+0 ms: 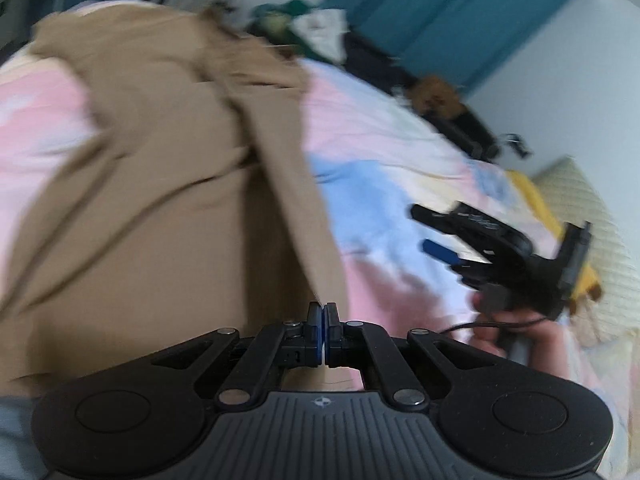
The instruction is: Fold clothes
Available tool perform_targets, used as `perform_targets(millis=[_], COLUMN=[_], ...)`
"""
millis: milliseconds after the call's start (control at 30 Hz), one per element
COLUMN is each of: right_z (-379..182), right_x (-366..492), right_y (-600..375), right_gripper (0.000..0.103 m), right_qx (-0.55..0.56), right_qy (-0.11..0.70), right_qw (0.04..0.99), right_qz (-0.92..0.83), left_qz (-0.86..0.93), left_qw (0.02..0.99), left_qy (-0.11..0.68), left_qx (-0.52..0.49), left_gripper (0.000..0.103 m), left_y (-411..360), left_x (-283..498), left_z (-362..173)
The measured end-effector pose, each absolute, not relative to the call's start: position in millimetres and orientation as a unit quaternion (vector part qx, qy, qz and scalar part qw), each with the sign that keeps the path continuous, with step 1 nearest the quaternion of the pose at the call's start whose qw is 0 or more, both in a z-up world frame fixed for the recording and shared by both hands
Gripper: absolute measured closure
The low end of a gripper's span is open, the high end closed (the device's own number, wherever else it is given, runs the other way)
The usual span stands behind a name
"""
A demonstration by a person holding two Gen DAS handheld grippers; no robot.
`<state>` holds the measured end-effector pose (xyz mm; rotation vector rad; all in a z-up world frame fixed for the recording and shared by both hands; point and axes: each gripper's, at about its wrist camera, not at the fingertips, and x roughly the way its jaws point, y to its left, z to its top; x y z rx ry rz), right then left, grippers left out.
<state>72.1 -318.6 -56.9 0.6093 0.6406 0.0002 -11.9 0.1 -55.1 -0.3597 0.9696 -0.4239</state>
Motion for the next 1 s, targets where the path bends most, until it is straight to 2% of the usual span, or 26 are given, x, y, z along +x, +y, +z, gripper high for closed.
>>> perform_targets(millis=[267, 333, 467, 533, 600, 667, 733, 867, 1000], right_z=[-50.5, -47.9, -31.9, -18.3, -2.7, 9.8, 15.6, -2.2, -43.6], right_x=[69.4, 66.3, 65.3, 71.9, 82.4, 96.5, 114.7, 141.8, 165.9], right_y=[-275.8, -265.7, -245.9, -235.2, -223.4, -210.9, -198.1, -181.7, -180.1], right_gripper=[0.039, 0.039, 0.039, 0.039, 0.039, 0.039, 0.04, 0.041, 0.041], right_qx=[0.223, 0.206, 0.173, 0.17, 0.166, 0.159, 0.153, 0.147, 0.174], right_qy=[0.332, 0.331, 0.32, 0.311, 0.298, 0.289, 0.28, 0.236, 0.273], right_qw=[0.915, 0.919, 0.929, 0.933, 0.937, 0.94, 0.943, 0.955, 0.94], right_qz=[0.046, 0.055, 0.065, 0.07, 0.08, 0.085, 0.091, 0.101, 0.106], left_qz=[-0.153, -0.162, -0.17, -0.171, -0.16, -0.15, -0.136, -0.13, -0.095], left_qw=[0.838, 0.839, 0.848, 0.857, 0.869, 0.879, 0.892, 0.893, 0.885], left_qy=[0.506, 0.501, 0.48, 0.463, 0.448, 0.432, 0.407, 0.383, 0.377], left_qx=[-0.135, -0.135, -0.147, -0.146, -0.14, -0.138, -0.143, -0.199, -0.255], left_gripper=[0.099, 0.083, 0.062, 0.045, 0.039, 0.037, 0.024, 0.021, 0.022], left_y=[11.7, 15.7, 33.3, 43.7, 57.2, 69.7, 82.8, 122.9, 160.0], left_x=[2.3, -1.5, -8.1, -6.1, 0.7, 9.5, 23.5, 76.6, 147.8], left_z=[-88.6, -81.2, -60.2, -47.8, -34.2, -23.5, -15.4, -18.4, -43.5])
